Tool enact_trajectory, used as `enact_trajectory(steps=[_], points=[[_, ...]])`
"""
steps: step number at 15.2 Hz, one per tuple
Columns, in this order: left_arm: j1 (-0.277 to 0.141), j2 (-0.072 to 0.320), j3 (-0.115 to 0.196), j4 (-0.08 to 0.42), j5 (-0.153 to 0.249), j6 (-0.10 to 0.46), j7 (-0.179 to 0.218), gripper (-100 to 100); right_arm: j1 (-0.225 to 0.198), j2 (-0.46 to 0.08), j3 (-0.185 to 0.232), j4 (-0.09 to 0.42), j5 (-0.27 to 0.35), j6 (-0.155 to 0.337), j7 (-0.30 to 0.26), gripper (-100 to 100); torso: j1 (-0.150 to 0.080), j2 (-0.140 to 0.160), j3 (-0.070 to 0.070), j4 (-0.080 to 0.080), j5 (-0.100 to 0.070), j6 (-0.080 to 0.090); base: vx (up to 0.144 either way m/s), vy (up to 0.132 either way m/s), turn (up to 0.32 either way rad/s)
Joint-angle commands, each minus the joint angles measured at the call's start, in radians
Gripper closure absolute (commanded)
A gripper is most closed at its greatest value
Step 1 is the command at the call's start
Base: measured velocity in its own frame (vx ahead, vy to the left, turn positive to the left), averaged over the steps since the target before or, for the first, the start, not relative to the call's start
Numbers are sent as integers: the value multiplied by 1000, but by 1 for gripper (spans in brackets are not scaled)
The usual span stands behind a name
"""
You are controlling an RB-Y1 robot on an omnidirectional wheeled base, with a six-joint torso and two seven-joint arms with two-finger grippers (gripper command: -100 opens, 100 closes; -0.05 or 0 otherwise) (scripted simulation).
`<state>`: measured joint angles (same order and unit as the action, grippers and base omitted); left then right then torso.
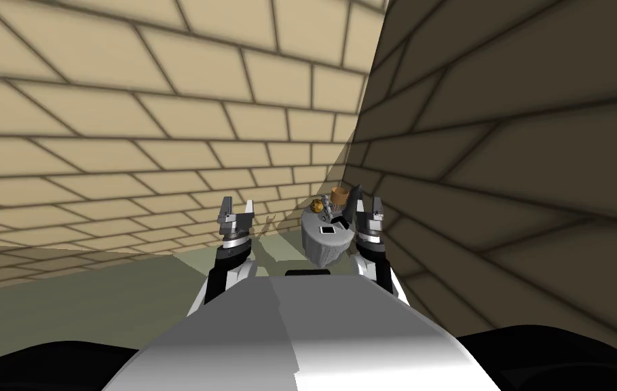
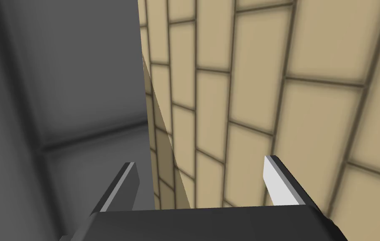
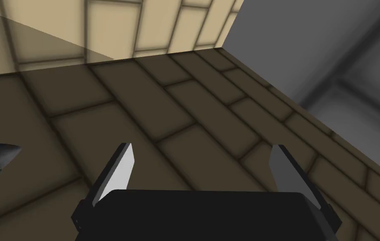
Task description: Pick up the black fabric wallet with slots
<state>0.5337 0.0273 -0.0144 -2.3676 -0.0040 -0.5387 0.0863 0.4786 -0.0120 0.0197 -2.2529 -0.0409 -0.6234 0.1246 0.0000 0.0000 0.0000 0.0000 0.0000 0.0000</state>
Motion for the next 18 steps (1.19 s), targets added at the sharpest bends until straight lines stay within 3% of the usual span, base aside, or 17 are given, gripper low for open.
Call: enact_trajectory(steps=[1,4,8,9,10,11,12,13,18], points=[[0,0,0,0,0,0,0,0,2,-30,5,15,4,-3,3,-100,0,0,0,0,0,0,-30,23,62],[0,0,0,0,0,0,0,0,6,-85,17,51,12,-12,10,-100,4,4,2,1,1,0,-77,63,102],[0,0,0,0,0,0,0,0,17,-182,50,138,33,-31,28,-100,4,6,4,1,1,0,-78,52,120],[0,0,0,0,0,0,0,0,17,-194,50,138,33,-31,28,-100,4,6,3,1,1,0,-56,43,118],[0,0,0,0,0,0,0,0,21,-223,64,175,42,-39,36,-100,3,5,3,1,1,0,-58,43,144],[0,0,0,0,0,0,0,0,21,-236,64,175,42,-39,36,-100,3,5,3,1,1,0,-54,35,113],[0,0,0,0,0,0,0,0,25,-268,80,215,52,-48,46,-100,2,5,3,1,1,0,-47,31,165],[0,0,0,0,0,0,0,0,25,-281,80,216,52,-48,46,-100,2,4,2,1,0,-1,-46,28,126],[0,0,0,0,0,0,0,0,37,-399,137,333,86,-75,80,-100,1,4,2,1,0,0,-52,29,172]])
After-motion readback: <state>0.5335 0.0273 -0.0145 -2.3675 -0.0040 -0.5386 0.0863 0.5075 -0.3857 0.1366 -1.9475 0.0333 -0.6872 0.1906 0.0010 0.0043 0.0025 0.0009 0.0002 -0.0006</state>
